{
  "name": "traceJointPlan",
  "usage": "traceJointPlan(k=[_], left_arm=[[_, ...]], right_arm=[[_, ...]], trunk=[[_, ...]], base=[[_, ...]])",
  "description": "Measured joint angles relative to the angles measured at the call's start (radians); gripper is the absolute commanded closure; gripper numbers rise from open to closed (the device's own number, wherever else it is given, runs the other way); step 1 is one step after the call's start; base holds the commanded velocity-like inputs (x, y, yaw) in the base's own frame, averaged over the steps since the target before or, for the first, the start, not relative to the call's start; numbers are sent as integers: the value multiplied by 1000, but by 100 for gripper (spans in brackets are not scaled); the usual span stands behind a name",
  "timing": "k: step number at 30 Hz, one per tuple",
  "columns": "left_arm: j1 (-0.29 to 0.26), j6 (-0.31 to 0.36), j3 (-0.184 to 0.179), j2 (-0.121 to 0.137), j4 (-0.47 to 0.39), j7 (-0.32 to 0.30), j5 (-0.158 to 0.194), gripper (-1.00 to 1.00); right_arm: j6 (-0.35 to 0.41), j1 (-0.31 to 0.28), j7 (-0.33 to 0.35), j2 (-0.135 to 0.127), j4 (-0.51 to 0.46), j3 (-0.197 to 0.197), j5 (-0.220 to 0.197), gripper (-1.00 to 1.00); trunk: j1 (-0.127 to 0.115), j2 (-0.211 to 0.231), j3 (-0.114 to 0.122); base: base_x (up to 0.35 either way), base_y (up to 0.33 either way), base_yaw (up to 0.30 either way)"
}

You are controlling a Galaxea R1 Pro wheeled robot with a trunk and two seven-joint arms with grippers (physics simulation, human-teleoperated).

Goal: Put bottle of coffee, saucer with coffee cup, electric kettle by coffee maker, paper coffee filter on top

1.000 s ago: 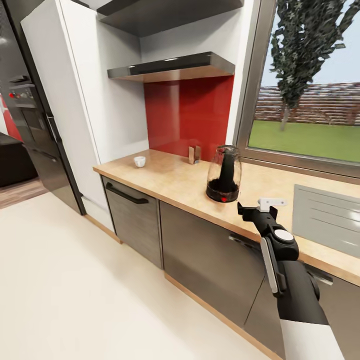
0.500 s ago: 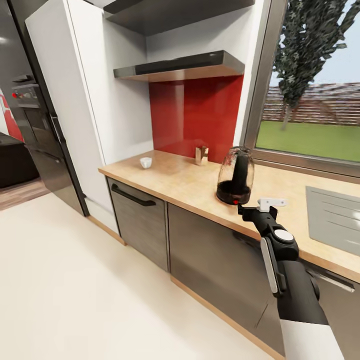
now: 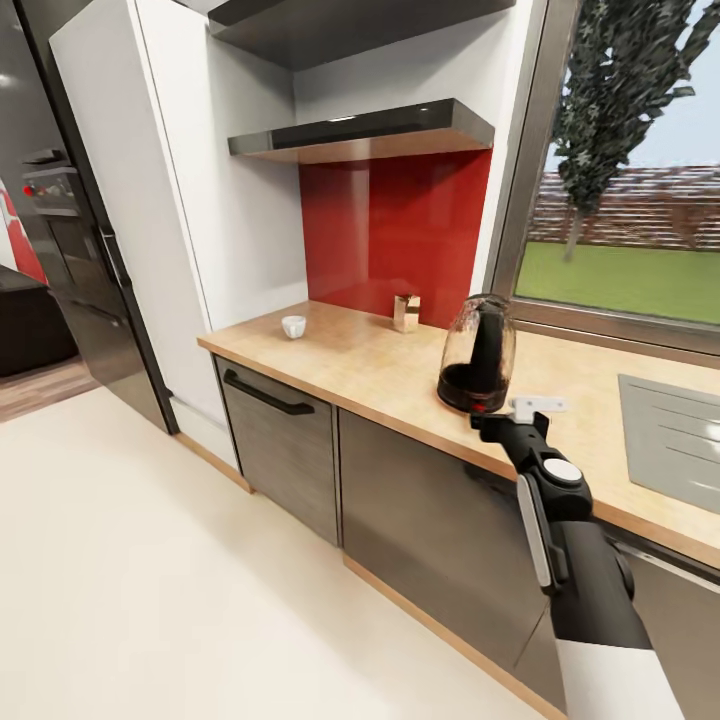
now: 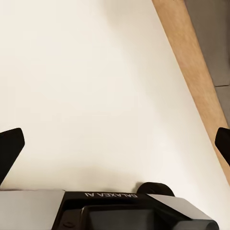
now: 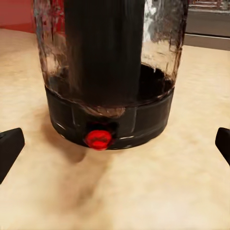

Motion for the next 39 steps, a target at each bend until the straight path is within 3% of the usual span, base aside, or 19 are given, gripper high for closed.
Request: traceJointPlan(k=[4, 12, 24, 39], left_arm=[[0, 0, 0, 0, 0, 0, 0, -100], [0, 0, 1, 0, 1, 0, 0, -100], [0, 0, 1, 0, 1, 1, 0, -100], [0, 0, 1, 0, 2, 1, 0, -100]], right_arm=[[-2, 0, -1, 1, -1, 36, 1, -100], [-1, -1, -2, -1, -1, 56, 1, -100], [2, -14, -1, 0, 0, 60, 1, -100], [7, -94, -4, 0, -2, 58, 3, -100]], trunk=[[0, 0, 0], [0, 0, 0], [0, 0, 0], [0, 0, 0]], base=[[0, 0, 0], [0, 0, 0], [0, 0, 0], [0, 0, 0]])
